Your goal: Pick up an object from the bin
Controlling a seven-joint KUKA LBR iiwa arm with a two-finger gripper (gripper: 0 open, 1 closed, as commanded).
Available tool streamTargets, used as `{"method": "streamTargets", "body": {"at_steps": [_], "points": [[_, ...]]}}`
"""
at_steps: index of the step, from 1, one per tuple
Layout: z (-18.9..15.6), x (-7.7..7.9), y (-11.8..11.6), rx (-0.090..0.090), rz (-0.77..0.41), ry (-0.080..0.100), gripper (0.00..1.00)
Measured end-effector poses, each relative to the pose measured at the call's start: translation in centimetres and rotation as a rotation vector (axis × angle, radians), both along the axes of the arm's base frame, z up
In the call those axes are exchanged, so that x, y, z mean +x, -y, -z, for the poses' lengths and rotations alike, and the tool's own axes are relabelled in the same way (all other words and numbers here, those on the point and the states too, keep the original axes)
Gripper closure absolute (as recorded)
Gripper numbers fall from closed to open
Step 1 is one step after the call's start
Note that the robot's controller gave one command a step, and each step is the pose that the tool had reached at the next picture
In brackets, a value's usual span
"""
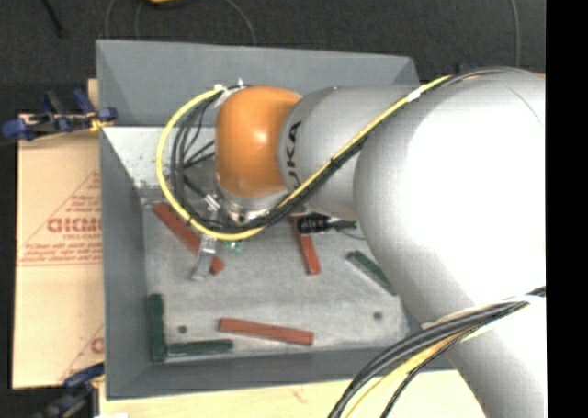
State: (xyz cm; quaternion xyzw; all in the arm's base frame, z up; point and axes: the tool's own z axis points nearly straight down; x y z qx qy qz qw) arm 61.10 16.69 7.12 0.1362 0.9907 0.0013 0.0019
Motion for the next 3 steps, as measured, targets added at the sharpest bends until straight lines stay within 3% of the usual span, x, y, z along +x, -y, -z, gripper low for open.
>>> {"method": "streamTargets", "body": {"at_steps": [1,2,3], "points": [[0.12,-0.7,0.37,-0.004,-0.132,-0.001,0.0],[-0.16,0.21,0.2,-0.002,0.001,0.001,1.0],[-0.16,0.2,0.19,-0.002,0.001,0.001,1.0]]}}
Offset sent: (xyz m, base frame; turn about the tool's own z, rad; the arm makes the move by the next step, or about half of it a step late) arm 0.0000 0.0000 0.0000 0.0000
